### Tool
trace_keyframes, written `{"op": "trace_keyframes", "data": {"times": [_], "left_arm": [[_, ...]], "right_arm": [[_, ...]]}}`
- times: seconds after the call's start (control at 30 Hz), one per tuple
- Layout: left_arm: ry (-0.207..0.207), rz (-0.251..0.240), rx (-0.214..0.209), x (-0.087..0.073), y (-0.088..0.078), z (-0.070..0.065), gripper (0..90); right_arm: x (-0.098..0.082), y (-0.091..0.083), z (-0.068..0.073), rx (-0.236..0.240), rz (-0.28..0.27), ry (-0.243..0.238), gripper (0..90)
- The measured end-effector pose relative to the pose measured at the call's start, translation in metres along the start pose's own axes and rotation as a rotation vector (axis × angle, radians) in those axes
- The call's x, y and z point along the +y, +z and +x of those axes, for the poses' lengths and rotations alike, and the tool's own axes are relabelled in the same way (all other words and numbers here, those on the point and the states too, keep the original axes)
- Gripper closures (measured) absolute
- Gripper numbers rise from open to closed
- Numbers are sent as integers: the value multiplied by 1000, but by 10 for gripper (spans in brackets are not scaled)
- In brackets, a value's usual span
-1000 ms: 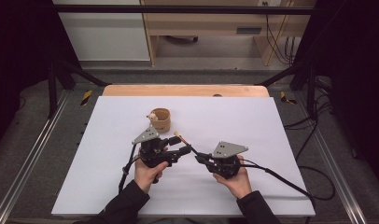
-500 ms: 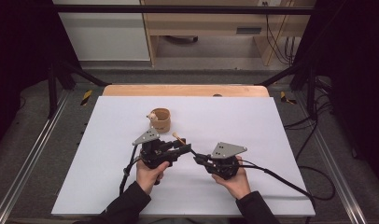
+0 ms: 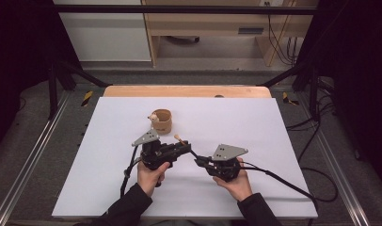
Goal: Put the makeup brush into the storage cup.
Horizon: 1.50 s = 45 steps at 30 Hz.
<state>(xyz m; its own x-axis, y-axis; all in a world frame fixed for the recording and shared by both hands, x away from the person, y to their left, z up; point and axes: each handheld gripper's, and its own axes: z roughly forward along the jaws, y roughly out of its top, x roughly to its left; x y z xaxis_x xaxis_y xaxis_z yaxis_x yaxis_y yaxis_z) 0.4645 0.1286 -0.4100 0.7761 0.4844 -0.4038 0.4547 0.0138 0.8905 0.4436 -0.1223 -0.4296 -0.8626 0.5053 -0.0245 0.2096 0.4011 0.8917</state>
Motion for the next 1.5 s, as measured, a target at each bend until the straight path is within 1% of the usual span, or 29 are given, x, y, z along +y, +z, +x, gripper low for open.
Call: {"op": "trace_keyframes", "data": {"times": [0.13, 0.33, 0.57, 0.77, 1.0, 1.1, 1.17, 1.27, 1.33, 1.37, 1.43, 1.5], "left_arm": [[-5, -2, -6, 0, 0, 0, 752], [0, 4, -8, 0, 0, -1, 771], [7, 0, -31, 0, 0, -5, 804], [27, 5, -45, 0, 0, -9, 828], [55, 12, -36, 0, 0, -12, 833], [61, 12, -30, 1, -1, -12, 833], [62, 10, -23, 1, -2, -12, 833], [65, 6, -2, 3, -6, -10, 833], [69, 4, 6, 5, -9, -9, 833], [71, 1, 12, 6, -10, -8, 833], [72, -5, 22, 7, -13, -7, 833], [74, -10, 32, 9, -16, -6, 833]], "right_arm": [[0, 0, 0, 1, 3, -1, 840], [-1, 2, 0, 2, 12, -1, 838], [-2, 4, 0, 3, 16, 0, 829], [-3, 4, 0, 3, 17, 2, 821], [-3, 4, 0, -4, 22, 8, 800], [-2, 4, 0, -7, 19, 12, 747], [-2, 3, 0, -17, 18, 15, 676], [-1, 1, -1, -38, 11, 31, 567], [0, 0, -1, -47, 4, 39, 506], [0, -1, -2, -59, -1, 37, 474], [2, -3, -2, -77, -6, 48, 411], [3, -6, -3, -85, -12, 64, 366]]}}
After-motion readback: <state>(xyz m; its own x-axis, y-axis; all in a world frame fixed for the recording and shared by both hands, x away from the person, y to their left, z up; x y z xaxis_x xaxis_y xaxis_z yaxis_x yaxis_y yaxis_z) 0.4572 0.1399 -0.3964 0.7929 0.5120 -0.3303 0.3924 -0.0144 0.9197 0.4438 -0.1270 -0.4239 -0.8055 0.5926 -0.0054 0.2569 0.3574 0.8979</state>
